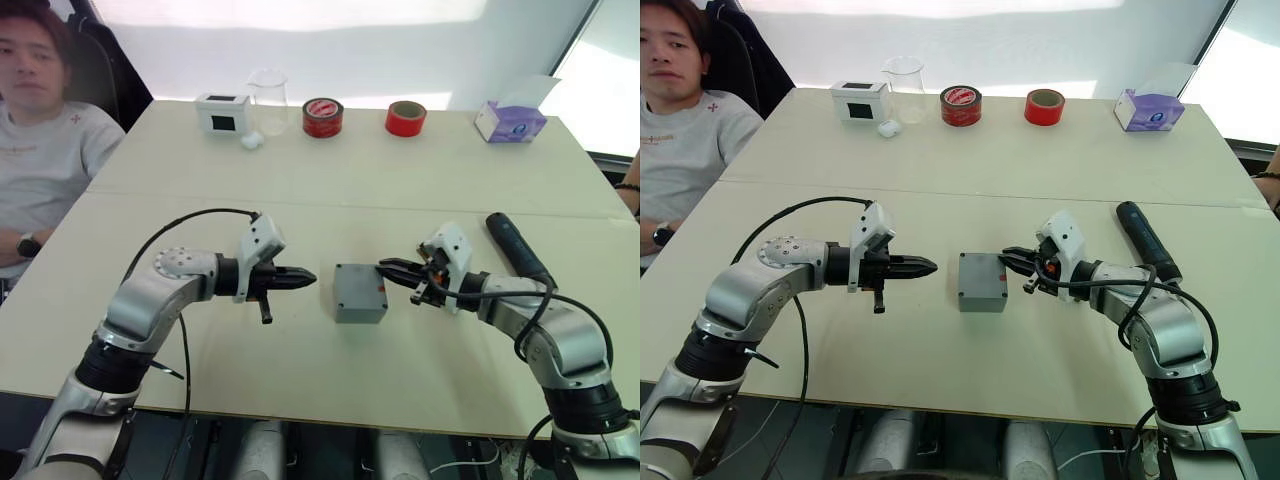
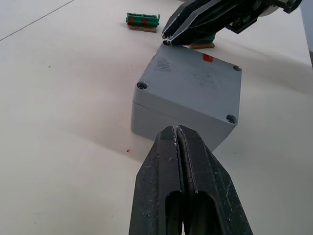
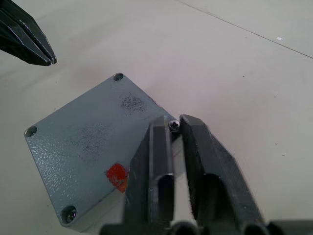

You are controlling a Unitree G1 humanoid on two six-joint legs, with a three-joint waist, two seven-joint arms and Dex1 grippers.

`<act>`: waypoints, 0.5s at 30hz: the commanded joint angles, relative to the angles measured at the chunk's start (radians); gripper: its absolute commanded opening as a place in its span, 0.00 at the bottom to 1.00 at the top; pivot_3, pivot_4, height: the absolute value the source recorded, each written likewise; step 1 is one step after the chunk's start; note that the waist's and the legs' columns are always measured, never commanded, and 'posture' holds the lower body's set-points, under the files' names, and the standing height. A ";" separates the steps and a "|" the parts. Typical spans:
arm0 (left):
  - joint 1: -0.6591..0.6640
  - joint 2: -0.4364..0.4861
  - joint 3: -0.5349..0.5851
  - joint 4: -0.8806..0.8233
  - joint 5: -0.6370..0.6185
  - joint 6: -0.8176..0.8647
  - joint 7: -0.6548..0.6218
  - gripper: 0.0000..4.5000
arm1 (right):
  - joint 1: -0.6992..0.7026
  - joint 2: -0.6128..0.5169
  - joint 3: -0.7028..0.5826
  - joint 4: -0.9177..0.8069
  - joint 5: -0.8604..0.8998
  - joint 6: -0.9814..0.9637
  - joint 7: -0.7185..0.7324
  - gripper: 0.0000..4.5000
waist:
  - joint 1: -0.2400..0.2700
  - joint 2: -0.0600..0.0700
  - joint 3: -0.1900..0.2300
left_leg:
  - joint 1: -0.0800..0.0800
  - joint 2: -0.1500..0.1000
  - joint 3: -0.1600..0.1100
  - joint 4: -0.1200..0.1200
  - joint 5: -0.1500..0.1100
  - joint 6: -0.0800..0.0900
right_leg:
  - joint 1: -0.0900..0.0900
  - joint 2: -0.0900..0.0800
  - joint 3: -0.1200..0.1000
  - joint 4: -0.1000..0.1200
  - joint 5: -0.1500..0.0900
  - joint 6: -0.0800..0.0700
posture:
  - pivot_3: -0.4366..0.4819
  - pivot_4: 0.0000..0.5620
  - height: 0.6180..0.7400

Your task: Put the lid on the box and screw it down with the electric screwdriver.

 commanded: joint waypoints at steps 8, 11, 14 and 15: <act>-0.047 -0.041 0.056 -0.017 -0.060 -0.002 0.000 0.00 | -0.085 -0.109 -0.156 0.000 0.072 0.115 -0.009 0.94 | 0.000 0.000 0.000 | 0.000 0.000 0.000 0.000 0.000 0.000 | 0.000 0.000 0.000 0.000 0.000 0.000 | 0.48 0.27 0.79; -0.087 -0.067 0.072 -0.022 -0.101 0.012 -0.006 0.00 | -0.156 -0.207 -0.221 0.074 0.086 0.219 -0.014 0.94 | 0.003 0.000 0.001 | -0.001 0.000 0.000 0.000 0.000 0.000 | 0.000 -0.001 0.000 0.000 0.000 0.000 | 0.48 0.27 0.79; -0.125 -0.067 0.045 -0.027 -0.112 -0.008 -0.050 0.00 | -0.282 -0.308 -0.250 0.209 0.119 0.381 -0.004 0.94 | 0.000 0.000 0.000 | 0.000 -0.001 0.000 0.000 0.000 0.001 | 0.000 -0.001 0.000 -0.001 0.000 0.000 | 0.48 0.27 0.79; -0.133 -0.065 0.035 -0.032 -0.115 -0.016 -0.069 0.00 | -0.323 -0.333 -0.244 0.253 0.125 0.445 -0.006 0.97 | -0.002 0.000 0.000 | 0.000 0.000 0.000 0.000 0.000 0.001 | 0.000 -0.001 0.000 -0.001 0.000 0.000 | 0.48 0.27 0.79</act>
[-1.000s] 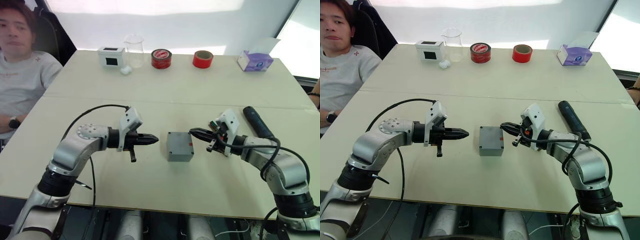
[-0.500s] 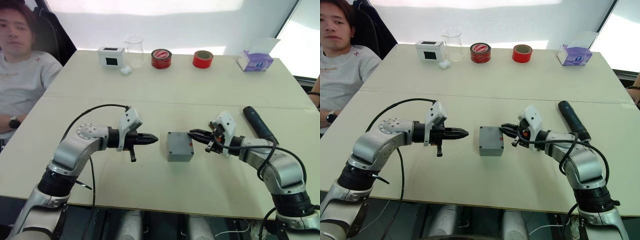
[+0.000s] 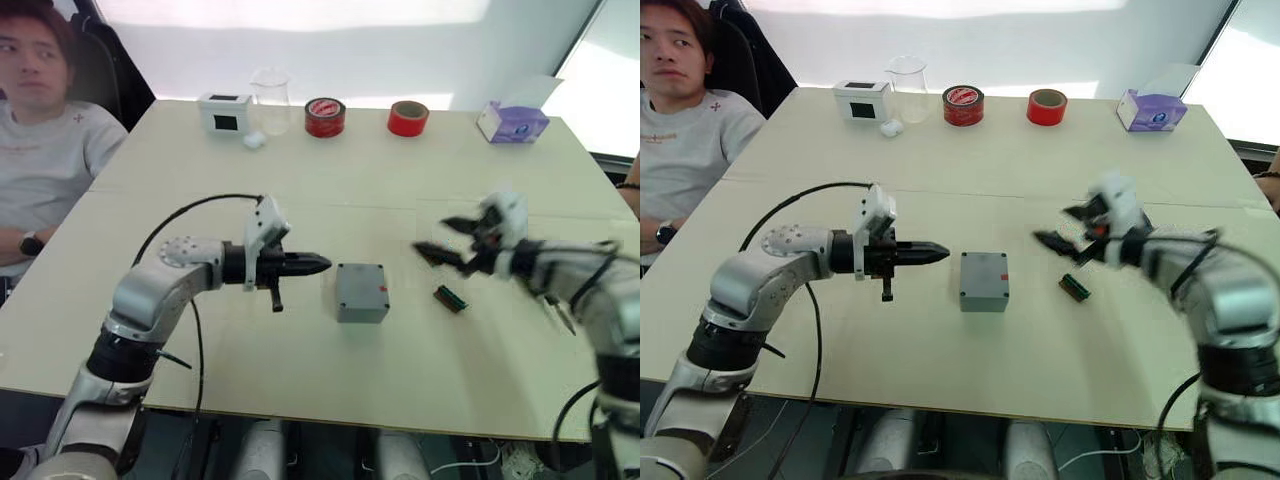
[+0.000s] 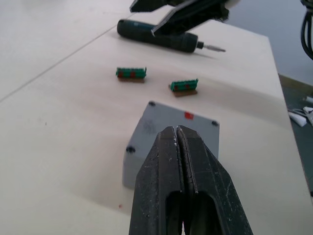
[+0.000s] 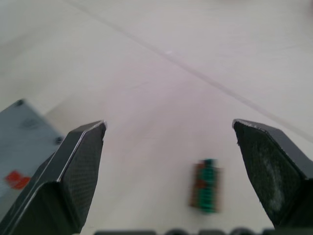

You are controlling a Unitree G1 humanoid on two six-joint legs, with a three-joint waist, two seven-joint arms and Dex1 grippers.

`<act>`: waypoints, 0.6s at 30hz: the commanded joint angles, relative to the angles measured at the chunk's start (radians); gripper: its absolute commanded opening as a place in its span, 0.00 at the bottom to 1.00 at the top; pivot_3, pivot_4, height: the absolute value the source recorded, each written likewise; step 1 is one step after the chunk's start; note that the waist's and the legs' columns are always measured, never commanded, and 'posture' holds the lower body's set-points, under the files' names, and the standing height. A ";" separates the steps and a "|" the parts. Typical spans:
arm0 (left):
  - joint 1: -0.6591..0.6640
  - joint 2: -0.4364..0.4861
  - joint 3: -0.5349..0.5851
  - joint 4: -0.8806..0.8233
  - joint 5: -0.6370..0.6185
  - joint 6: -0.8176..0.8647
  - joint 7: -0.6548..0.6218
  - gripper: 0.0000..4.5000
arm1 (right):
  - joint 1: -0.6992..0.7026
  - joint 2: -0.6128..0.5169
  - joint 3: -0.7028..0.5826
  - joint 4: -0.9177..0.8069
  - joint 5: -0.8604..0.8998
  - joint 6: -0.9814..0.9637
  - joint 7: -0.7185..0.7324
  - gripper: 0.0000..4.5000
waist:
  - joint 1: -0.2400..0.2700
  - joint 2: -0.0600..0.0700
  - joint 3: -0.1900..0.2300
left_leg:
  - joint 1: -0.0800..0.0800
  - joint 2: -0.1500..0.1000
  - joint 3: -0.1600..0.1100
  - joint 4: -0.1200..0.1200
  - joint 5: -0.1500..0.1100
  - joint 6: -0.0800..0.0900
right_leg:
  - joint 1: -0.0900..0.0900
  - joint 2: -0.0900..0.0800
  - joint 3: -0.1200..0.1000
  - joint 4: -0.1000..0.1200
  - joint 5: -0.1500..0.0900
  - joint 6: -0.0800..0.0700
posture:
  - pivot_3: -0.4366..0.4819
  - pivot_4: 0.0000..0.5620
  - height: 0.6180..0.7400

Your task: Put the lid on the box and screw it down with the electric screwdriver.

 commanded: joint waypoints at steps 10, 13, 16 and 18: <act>-0.067 -0.003 -0.114 -0.035 0.014 -0.121 -0.163 0.00 | -0.398 -0.329 0.537 0.571 -0.346 0.076 0.338 0.97 | -0.007 0.001 0.000 | -0.001 0.000 0.003 -0.001 -0.003 0.005 | -0.004 0.000 0.002 0.000 0.000 0.000 | 0.48 0.27 0.79; -0.063 -0.010 -0.122 -0.030 0.025 -0.133 -0.162 0.00 | -0.473 -0.310 0.612 0.671 -0.415 0.034 0.430 0.97 | -0.009 0.001 0.000 | -0.001 0.000 0.003 -0.001 -0.002 0.003 | -0.004 0.000 0.002 0.000 0.000 0.000 | 0.48 0.27 0.79; -0.027 -0.016 -0.141 -0.043 0.040 -0.142 -0.148 0.00 | -0.513 -0.287 0.714 0.794 -0.521 -0.052 0.535 0.97 | -0.010 0.001 0.001 | -0.001 0.000 0.003 -0.001 0.000 0.000 | -0.004 0.000 0.002 0.000 0.000 0.000 | 0.48 0.27 0.79; -0.001 -0.008 -0.138 -0.058 0.043 -0.144 -0.141 0.00 | -0.554 -0.242 0.748 0.899 -0.570 -0.076 0.577 0.97 | -0.013 0.001 0.001 | -0.001 0.000 0.004 -0.001 0.000 0.000 | -0.004 0.000 0.002 0.000 0.000 0.000 | 0.48 0.27 0.79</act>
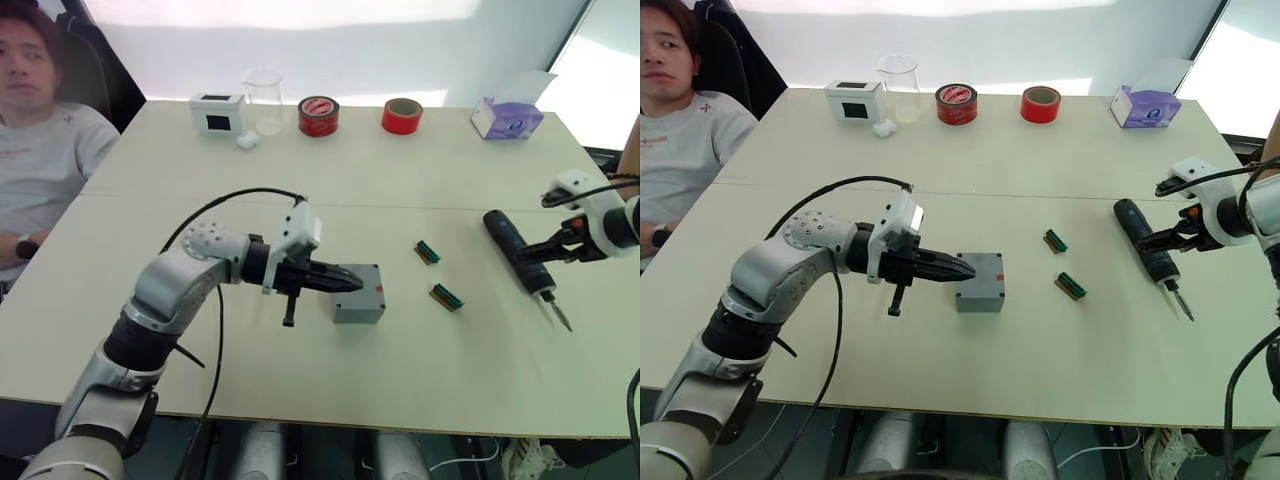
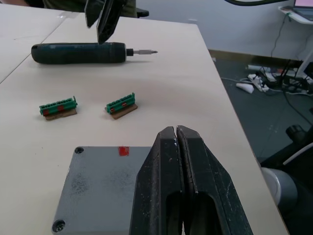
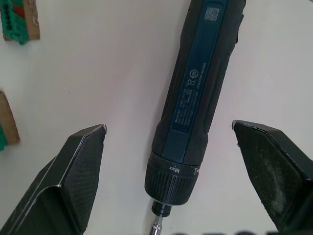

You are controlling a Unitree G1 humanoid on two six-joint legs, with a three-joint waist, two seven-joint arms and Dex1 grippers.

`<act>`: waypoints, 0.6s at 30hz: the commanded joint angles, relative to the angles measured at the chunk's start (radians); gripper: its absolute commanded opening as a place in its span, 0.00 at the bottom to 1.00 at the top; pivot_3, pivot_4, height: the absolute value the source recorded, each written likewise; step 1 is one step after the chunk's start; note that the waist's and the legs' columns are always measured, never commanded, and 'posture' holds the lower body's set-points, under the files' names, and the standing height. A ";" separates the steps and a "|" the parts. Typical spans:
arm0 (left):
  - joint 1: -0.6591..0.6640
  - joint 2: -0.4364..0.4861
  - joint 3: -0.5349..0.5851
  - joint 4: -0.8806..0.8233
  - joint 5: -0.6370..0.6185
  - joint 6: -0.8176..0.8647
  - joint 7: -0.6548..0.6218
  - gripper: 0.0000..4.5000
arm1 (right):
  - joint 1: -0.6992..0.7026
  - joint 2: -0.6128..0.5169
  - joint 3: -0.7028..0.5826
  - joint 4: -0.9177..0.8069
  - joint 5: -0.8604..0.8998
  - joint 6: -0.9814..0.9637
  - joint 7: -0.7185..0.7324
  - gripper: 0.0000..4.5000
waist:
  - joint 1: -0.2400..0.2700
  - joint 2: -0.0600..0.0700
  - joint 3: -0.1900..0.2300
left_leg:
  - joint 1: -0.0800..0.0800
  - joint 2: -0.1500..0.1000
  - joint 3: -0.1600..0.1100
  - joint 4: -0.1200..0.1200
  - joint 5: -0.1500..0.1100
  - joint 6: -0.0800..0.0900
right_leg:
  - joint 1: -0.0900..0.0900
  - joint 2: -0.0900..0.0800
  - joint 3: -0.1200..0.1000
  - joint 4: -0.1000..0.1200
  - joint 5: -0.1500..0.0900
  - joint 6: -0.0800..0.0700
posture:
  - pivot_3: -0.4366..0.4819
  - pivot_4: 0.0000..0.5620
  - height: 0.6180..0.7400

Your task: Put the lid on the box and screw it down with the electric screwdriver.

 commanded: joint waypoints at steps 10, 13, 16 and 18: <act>0.082 0.013 0.022 -0.113 -0.006 0.038 0.084 0.00 | -0.134 0.178 0.048 0.429 -0.245 -0.251 0.127 0.91 | -0.015 0.001 0.000 | 0.000 0.000 0.000 0.000 0.001 -0.001 | 0.000 0.000 0.000 0.000 0.000 0.000 | 0.48 0.27 0.79; 0.108 0.030 0.043 -0.146 -0.016 0.062 0.105 0.00 | -0.137 0.207 0.054 0.478 -0.291 -0.299 0.140 0.73 | -0.016 0.001 0.001 | 0.000 0.000 0.000 0.000 0.001 -0.001 | 0.000 0.000 0.000 0.001 0.000 0.000 | 0.48 0.27 0.79; 0.113 0.035 0.055 -0.140 -0.015 0.067 0.124 0.00 | -0.162 0.247 0.023 0.526 -0.309 -0.305 0.107 0.52 | -0.015 0.001 0.001 | 0.000 0.000 0.000 0.000 0.001 -0.002 | 0.000 0.000 0.000 0.001 0.000 0.000 | 0.48 0.27 0.79; 0.110 0.035 0.057 -0.131 -0.013 0.066 0.128 0.00 | -0.171 0.266 0.008 0.545 -0.319 -0.310 0.092 0.40 | -0.017 0.001 0.000 | 0.001 0.000 0.000 0.000 0.001 -0.002 | 0.001 0.000 0.000 0.001 0.000 0.000 | 0.48 0.27 0.79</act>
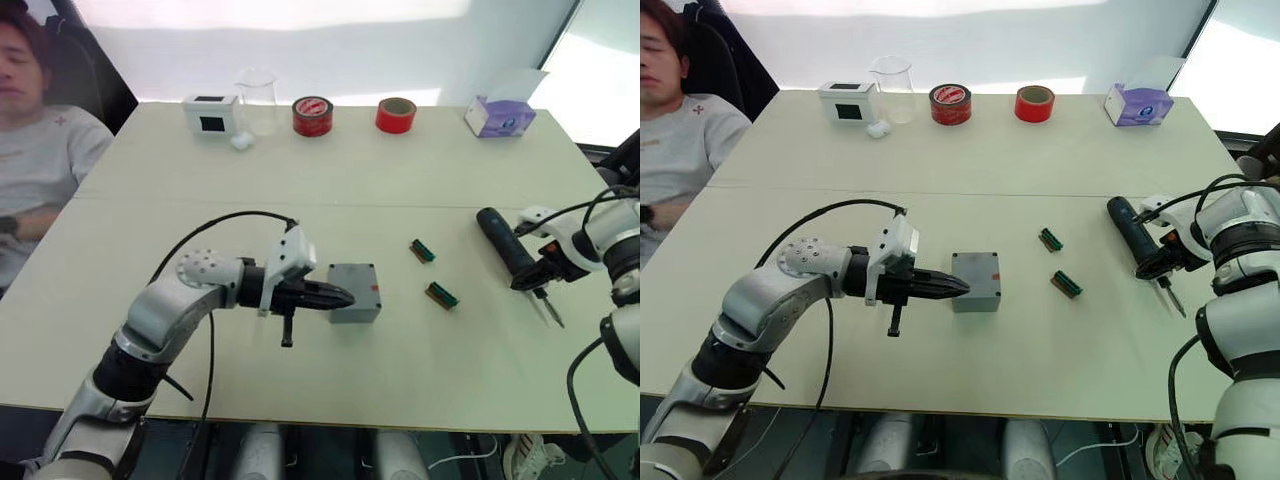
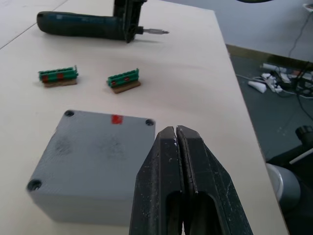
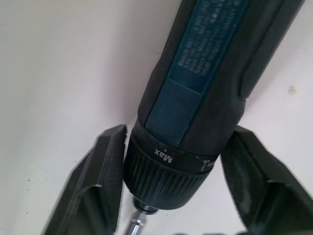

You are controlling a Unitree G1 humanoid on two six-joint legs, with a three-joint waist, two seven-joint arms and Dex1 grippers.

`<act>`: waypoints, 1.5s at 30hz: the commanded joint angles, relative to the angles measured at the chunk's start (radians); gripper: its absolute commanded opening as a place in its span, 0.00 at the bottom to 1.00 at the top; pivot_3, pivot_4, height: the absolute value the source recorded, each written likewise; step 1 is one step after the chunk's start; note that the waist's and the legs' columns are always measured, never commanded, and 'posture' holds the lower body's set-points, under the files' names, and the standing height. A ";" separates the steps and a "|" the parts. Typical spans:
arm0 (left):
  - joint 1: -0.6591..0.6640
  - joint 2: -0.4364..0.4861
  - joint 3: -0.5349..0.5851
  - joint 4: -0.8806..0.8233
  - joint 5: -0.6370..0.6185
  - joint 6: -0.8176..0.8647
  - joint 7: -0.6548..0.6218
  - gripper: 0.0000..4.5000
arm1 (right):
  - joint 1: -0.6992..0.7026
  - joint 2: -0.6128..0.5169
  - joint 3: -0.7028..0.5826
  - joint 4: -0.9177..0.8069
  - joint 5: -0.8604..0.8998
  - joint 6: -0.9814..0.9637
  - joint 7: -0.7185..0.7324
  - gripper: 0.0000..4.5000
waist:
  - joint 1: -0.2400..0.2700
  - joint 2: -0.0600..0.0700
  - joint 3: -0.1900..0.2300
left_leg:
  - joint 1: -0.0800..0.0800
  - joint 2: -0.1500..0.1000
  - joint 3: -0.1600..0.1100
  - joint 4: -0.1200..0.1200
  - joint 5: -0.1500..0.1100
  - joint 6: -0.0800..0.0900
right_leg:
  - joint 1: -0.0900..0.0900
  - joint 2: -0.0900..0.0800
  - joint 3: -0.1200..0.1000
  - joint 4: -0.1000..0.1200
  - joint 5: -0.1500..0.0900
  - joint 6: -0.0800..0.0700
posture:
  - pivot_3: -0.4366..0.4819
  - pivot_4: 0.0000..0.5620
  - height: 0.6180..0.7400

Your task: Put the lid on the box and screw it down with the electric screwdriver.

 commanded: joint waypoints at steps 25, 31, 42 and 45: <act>-0.090 0.047 0.102 0.129 -0.015 0.028 0.012 0.00 | 0.415 0.475 -0.959 -1.241 0.780 -0.048 -0.661 0.40 | 0.029 0.003 0.003 | 0.002 0.003 -0.001 -0.011 0.006 -0.010 | -0.003 0.005 0.000 0.000 0.000 -0.001 | 0.48 0.27 0.79; -0.114 0.034 0.072 0.164 0.017 0.015 0.021 0.00 | 0.647 0.605 -0.870 -1.592 0.831 -0.003 -0.825 0.40 | 0.030 0.003 0.003 | 0.000 -0.005 -0.003 -0.010 0.007 -0.007 | -0.002 -0.001 0.000 0.000 0.000 -0.001 | 0.48 0.27 0.79; -0.139 -0.023 -0.047 0.215 0.114 -0.083 -0.023 0.00 | 0.776 0.629 -0.737 -1.723 0.846 -0.005 -0.915 0.40 | 0.025 0.003 0.003 | 0.002 -0.003 -0.004 -0.011 0.008 -0.006 | -0.003 0.001 0.000 0.002 0.000 -0.001 | 0.48 0.27 0.79; -0.149 -0.040 -0.063 0.246 0.142 -0.112 -0.026 0.00 | 0.786 0.637 -0.702 -1.734 0.838 -0.017 -0.932 0.40 | 0.026 0.003 0.003 | 0.002 -0.003 -0.004 -0.011 0.008 -0.006 | -0.003 0.001 0.000 0.002 0.000 -0.001 | 0.48 0.27 0.79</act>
